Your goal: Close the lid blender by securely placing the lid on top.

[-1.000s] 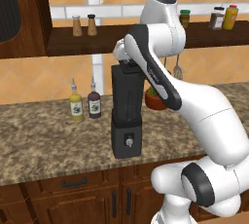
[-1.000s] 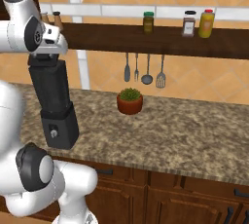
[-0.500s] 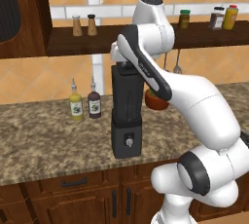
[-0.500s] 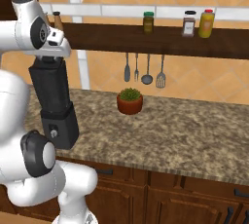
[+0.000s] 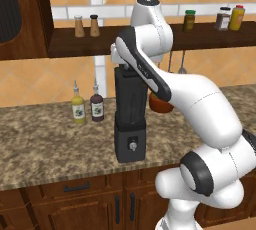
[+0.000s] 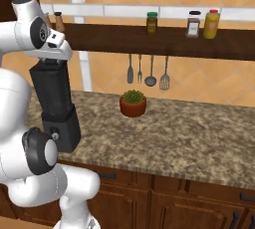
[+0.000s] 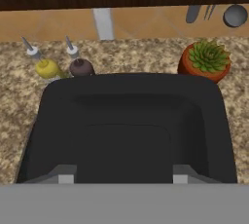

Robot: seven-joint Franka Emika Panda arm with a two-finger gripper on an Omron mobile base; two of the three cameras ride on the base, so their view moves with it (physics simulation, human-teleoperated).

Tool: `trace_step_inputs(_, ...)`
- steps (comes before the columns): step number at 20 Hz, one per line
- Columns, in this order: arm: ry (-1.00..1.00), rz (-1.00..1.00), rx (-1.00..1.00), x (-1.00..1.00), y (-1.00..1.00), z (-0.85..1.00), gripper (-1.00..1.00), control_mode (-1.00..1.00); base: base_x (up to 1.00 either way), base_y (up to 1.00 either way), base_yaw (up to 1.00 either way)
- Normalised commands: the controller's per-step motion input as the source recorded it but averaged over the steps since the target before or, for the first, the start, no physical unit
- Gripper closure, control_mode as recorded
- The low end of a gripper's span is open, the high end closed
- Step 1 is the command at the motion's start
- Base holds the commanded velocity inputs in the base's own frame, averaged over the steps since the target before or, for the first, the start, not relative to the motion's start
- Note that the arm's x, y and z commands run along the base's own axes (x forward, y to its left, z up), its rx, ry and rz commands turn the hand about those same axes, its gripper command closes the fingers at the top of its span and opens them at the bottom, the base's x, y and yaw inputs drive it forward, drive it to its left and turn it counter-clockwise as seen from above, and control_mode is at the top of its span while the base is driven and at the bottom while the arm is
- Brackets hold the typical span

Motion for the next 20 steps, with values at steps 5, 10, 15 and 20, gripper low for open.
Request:
trace_step_inputs(5, 0.0, -0.02, 0.0, -0.11, 0.11, -0.13, 1.0, -1.0, 0.0, 0.0, 0.0)
trace_step_inputs(10, 0.0, -0.01, 0.0, -0.02, 0.23, -0.03, 1.0, -1.0, 0.0, 0.0, 0.0)
trace_step_inputs(15, 0.0, 0.0, 0.02, -0.03, 0.17, -0.03, 1.0, -1.0, 0.0, 0.0, 0.0)
trace_step_inputs(20, 0.0, -0.02, 0.04, 0.0, -0.05, -0.15, 1.0, -1.0, 0.0, 0.0, 0.0)
